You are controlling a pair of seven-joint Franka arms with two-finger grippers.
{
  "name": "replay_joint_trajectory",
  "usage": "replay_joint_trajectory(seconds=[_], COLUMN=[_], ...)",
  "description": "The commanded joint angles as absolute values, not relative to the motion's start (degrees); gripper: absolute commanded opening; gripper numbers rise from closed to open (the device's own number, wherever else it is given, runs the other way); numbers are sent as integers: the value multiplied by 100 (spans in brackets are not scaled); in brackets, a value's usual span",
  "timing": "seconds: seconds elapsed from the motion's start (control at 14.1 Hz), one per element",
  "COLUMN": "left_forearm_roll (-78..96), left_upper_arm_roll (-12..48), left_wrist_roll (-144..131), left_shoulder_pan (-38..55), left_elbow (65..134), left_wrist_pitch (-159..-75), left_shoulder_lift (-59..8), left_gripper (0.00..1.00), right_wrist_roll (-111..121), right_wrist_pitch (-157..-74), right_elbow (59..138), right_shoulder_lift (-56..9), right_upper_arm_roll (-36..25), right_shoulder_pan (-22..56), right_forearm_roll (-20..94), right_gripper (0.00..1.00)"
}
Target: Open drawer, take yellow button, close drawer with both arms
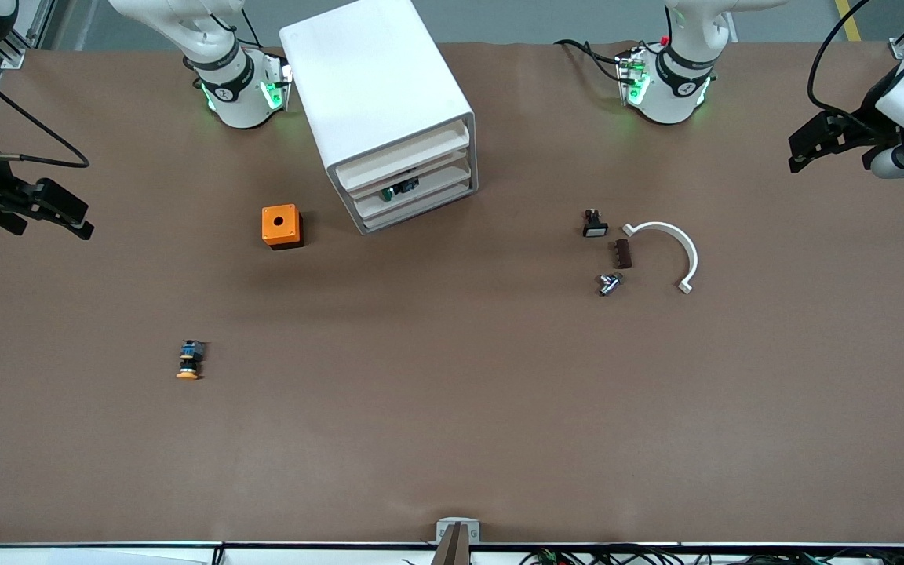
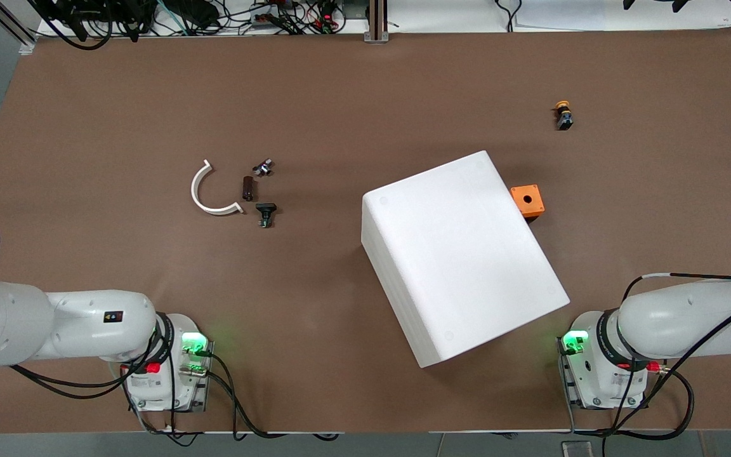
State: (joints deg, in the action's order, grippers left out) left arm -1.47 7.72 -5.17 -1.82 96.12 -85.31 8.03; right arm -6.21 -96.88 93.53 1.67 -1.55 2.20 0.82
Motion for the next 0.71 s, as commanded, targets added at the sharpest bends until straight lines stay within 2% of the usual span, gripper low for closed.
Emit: replay_joint_trajectory(seconds=[0.0,0.64], left_forearm_roll=[-272,-264], left_upper_arm_roll=[896,844], left_wrist_roll=[-404,-404], left_shoulder_pan=[-237,-255], left_elbow=[9686,9378], left_wrist_pitch=[-8420,-8297], left_shoulder_lift=[975,817], left_gripper=[100,100], right_wrist_roll=[-694,-694], right_wrist_pitch=[-9677,-9668], right_elbow=[9466,9466], right_shoulder_lift=[316,334], right_upper_arm_roll=[-70,-97], right_shoulder_pan=[106,158], right_forearm_roll=[123,123], right_gripper=[100,100])
